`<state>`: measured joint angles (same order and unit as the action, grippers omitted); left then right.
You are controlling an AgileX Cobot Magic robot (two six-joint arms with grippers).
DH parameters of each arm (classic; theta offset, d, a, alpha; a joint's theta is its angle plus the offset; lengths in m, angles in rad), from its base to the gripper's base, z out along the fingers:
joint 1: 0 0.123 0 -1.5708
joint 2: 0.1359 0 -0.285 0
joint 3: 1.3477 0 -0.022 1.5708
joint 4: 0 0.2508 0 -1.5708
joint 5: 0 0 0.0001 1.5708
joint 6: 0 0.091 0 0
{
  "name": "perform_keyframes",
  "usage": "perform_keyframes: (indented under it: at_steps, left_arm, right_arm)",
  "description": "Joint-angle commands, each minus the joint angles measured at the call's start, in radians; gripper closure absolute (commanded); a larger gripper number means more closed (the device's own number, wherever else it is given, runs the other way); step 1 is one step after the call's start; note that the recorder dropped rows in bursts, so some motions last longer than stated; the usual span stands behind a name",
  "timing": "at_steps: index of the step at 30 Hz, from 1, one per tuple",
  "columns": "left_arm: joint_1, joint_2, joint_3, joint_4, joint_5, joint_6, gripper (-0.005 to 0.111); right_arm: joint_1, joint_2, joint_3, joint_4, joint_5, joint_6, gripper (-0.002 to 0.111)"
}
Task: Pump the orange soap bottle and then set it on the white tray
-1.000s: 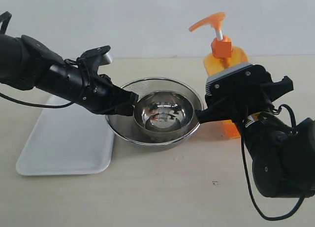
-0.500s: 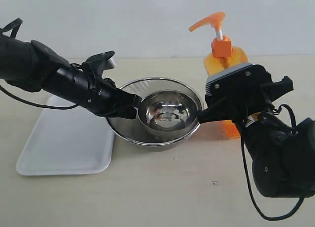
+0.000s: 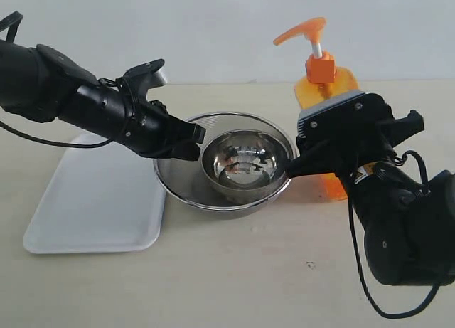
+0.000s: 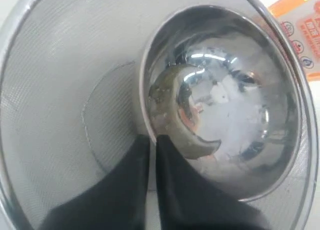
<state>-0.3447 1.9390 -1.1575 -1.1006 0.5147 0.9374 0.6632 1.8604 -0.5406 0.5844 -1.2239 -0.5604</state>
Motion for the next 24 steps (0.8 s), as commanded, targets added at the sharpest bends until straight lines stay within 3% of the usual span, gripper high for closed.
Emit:
perform_keyframes:
  at_steps: [1, 18, 24]
  left_arm:
    - [-0.004, -0.011, -0.006, -0.01, 0.022, -0.004, 0.102]
    - [-0.004, -0.149, -0.069, -0.019, 0.039, -0.004, 0.102]
    - [-0.004, -0.159, -0.081, -0.216, 0.057, 0.04, 0.102]
  right_arm:
    - [-0.004, -0.002, 0.004, -0.011, 0.003, 0.01, 0.108]
    - [-0.004, -0.002, 0.004, -0.009, 0.003, -0.081, 0.108]
    - [-0.004, -0.002, 0.004, -0.011, 0.003, -0.081, 0.108]
